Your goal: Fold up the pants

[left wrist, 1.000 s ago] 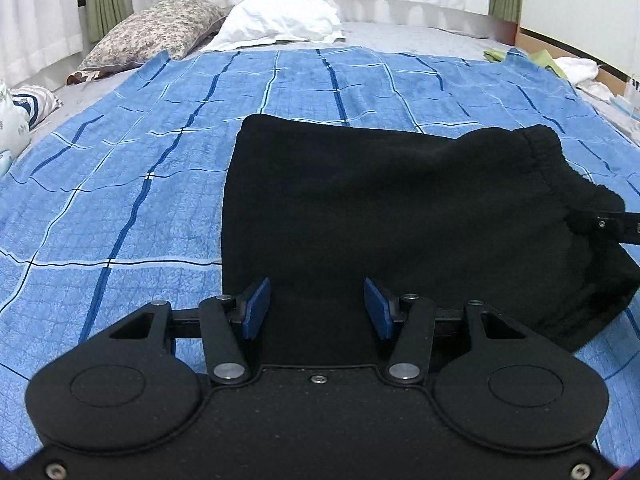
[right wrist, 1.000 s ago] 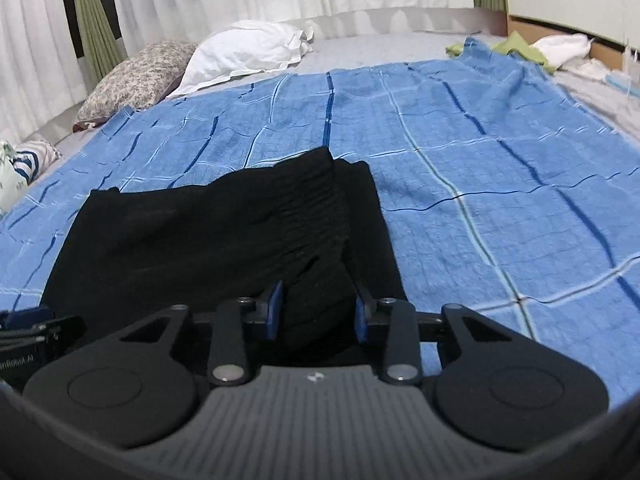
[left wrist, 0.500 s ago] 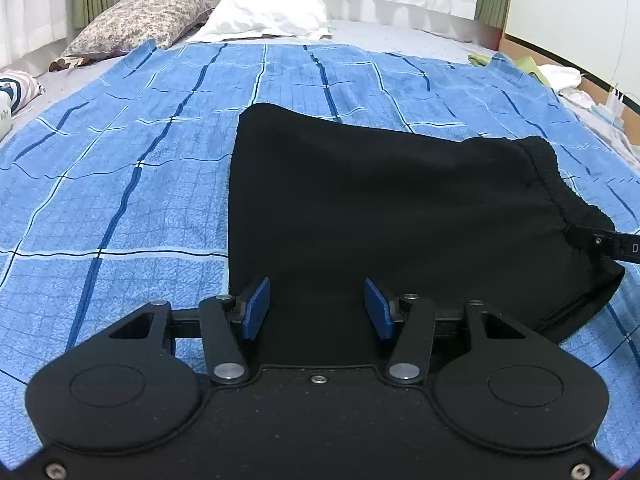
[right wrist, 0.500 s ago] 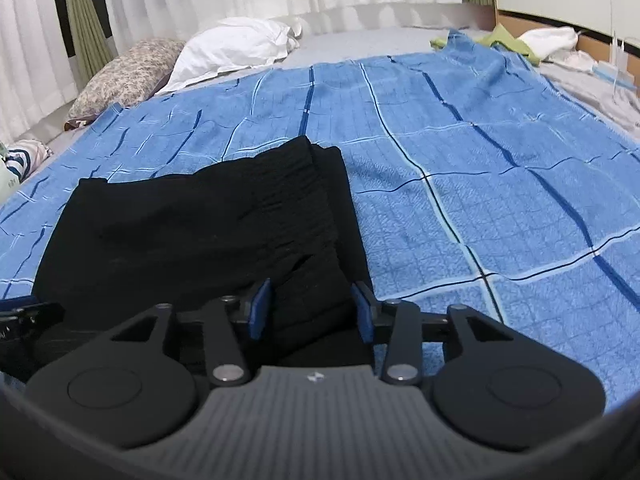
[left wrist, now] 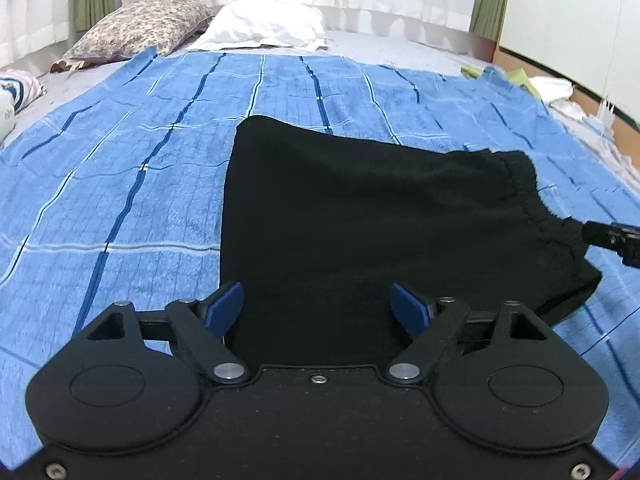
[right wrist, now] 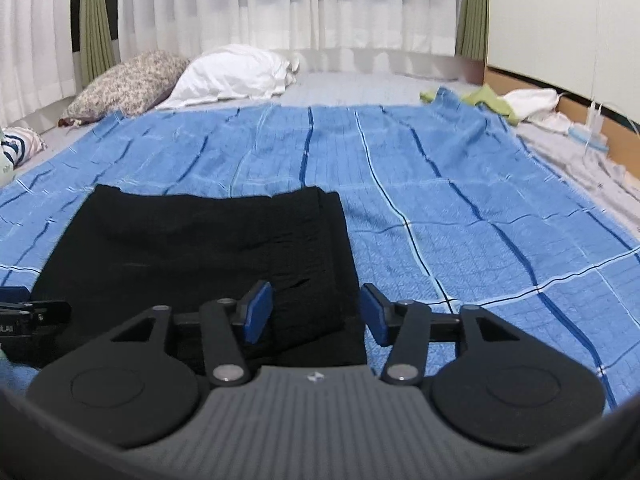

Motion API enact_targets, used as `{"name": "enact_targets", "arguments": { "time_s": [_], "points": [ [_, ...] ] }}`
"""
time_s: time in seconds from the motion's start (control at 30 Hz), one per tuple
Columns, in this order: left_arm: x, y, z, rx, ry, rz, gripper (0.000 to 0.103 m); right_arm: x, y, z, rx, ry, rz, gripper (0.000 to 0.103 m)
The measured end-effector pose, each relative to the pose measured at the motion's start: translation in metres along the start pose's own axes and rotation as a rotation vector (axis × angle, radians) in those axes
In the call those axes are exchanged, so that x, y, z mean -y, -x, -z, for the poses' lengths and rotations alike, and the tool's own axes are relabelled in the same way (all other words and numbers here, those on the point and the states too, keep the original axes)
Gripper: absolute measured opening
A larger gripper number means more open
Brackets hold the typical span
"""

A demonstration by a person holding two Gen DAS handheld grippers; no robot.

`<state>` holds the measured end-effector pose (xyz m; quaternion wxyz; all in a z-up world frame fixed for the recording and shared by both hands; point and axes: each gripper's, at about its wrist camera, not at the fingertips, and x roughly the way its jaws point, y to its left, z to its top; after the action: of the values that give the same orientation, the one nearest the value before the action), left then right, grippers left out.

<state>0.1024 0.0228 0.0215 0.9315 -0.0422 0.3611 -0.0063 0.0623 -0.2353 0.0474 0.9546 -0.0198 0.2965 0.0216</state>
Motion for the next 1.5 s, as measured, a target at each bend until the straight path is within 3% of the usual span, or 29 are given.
{"name": "enact_targets", "arguments": {
  "time_s": [0.27,0.7,0.93,1.5],
  "points": [
    [0.009,0.021,0.023,0.046,-0.002,-0.009,0.092,-0.026,0.019,0.027,0.023,0.004,-0.007,0.081],
    [0.027,0.018,0.045,0.063,-0.061,-0.066,0.103,-0.049,0.007,0.069,-0.027,0.026,0.035,0.089],
    [0.033,0.01,0.052,0.058,-0.081,-0.116,0.103,-0.046,0.001,0.075,-0.034,0.007,0.041,0.094],
    [0.033,0.011,0.058,0.061,-0.074,-0.14,0.103,-0.042,0.002,0.084,0.016,0.03,-0.01,0.1]
  ]
}}
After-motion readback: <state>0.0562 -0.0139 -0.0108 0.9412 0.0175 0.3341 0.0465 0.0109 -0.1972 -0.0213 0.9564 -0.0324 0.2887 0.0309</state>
